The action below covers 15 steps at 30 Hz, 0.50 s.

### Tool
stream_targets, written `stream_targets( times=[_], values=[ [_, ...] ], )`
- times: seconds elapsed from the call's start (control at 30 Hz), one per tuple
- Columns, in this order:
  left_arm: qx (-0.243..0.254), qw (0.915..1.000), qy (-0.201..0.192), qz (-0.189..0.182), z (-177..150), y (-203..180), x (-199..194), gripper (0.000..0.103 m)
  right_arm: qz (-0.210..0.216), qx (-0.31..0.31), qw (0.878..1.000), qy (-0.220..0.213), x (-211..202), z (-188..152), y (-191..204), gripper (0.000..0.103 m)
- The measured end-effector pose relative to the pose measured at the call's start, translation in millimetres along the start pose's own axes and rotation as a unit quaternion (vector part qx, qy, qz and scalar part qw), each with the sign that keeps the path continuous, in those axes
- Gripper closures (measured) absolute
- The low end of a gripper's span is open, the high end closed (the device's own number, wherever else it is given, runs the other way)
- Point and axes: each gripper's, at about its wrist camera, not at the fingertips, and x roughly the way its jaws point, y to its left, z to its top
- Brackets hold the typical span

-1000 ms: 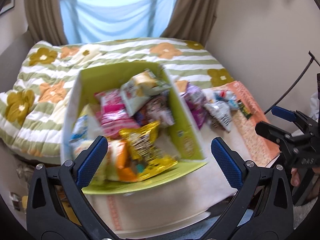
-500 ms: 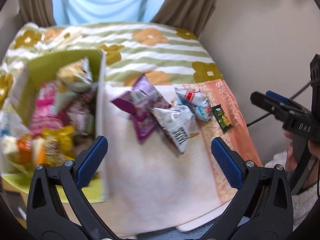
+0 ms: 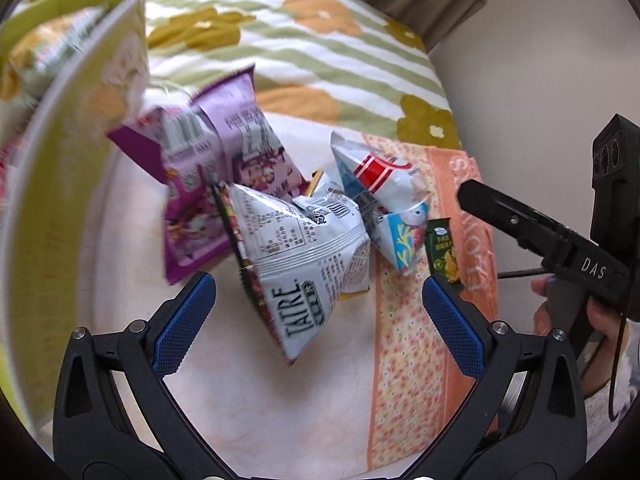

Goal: Organize snacks
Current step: 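Grasp the white TATRE bag with left tool while right tool grasps Shrimp Flakes bag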

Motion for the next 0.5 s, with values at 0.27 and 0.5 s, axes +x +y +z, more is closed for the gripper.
stream_targets(
  times=[0.27,0.5],
  values=[
    [0.002,0.9998,0.017,0.007,10,0,35,0.001,0.036,-0.001,0.998,0.052,48,2,-11,0.001],
    [0.015,0.9991,0.039,0.011,17,3,56,0.031,0.049,-0.003,0.995,0.084,77,5,-14,0.001]
  ],
)
